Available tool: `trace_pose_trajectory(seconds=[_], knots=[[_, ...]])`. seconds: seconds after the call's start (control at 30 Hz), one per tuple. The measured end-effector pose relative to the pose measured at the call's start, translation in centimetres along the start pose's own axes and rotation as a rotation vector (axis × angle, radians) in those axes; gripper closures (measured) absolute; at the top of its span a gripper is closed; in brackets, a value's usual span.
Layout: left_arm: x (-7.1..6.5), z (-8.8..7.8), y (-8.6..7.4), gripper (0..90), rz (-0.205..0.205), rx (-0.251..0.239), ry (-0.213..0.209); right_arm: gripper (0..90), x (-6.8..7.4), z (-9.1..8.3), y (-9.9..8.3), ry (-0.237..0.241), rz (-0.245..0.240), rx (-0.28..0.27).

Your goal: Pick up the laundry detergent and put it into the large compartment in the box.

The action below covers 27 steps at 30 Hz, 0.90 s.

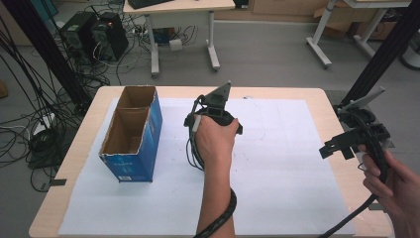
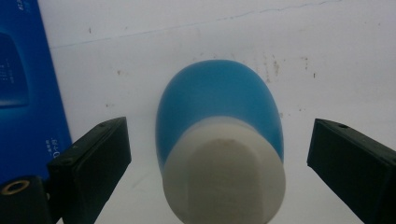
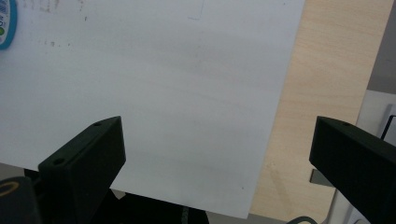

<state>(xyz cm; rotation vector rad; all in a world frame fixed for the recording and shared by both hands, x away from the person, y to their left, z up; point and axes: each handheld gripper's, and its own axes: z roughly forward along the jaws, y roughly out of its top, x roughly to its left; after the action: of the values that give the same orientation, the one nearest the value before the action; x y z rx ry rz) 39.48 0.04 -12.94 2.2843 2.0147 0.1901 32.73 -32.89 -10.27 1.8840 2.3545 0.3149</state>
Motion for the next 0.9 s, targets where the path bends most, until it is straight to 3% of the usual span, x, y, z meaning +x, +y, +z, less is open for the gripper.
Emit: trace_pose_trajectory(seconds=[0.13, 0.27, 0.47, 0.9], knots=[[-0.1, 0.2, 0.1, 7.2, 0.000, 0.004, 0.003, 3.4, 0.0, 0.1, 0.0, 0.001, -0.002, -0.001], [-0.3, 0.4, 0.0, 13.6, -0.001, 0.001, 0.013, 3.4, 0.1, 0.1, 0.1, -0.001, -0.005, -0.002], [-0.6, 0.5, -0.2, 31.7, 0.000, -0.009, 0.036, 3.4, 0.1, 0.1, 0.1, -0.001, -0.005, 0.000], [-0.9, 0.4, -0.5, 36.9, 0.004, -0.026, 0.046, 3.4, -0.1, 0.1, 0.1, 0.003, -0.001, 0.000]])
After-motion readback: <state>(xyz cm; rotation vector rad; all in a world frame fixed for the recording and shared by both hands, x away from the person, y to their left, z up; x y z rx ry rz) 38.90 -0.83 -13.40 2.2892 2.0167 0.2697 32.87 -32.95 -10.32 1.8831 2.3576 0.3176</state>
